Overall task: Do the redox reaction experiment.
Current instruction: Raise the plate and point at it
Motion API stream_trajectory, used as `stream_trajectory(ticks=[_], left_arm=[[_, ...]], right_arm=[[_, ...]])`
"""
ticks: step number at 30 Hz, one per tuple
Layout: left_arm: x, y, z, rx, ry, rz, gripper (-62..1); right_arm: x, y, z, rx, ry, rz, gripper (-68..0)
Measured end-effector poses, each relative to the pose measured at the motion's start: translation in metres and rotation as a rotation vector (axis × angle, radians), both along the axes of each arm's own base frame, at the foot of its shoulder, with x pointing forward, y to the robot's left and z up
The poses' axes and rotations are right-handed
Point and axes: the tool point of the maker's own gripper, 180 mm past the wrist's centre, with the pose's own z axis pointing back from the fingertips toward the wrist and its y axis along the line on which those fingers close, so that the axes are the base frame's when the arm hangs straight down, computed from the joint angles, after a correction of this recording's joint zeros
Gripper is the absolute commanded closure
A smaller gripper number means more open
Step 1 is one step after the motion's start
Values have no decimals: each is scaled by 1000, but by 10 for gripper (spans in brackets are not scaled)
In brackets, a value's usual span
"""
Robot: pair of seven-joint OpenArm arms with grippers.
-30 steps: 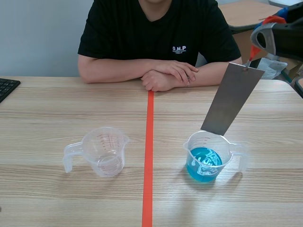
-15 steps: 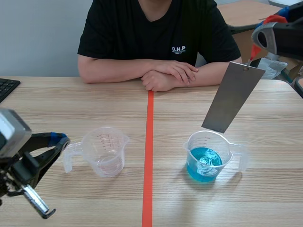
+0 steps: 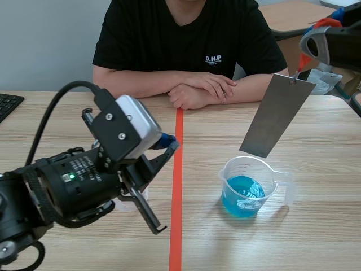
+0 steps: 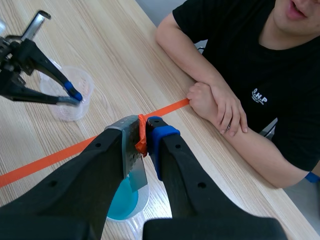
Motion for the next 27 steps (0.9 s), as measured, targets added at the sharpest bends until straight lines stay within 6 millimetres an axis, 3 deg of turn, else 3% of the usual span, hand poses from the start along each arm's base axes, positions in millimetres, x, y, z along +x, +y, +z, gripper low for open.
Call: stream_trajectory(ticks=[12,27], left_arm=[[23,-19,-34,45,44,26,-49],[33,-54,-29,33,29,-4,-49]], right_arm=[[0,0,0,0,0,0,-17],[0,0,0,0,0,0,-17]])
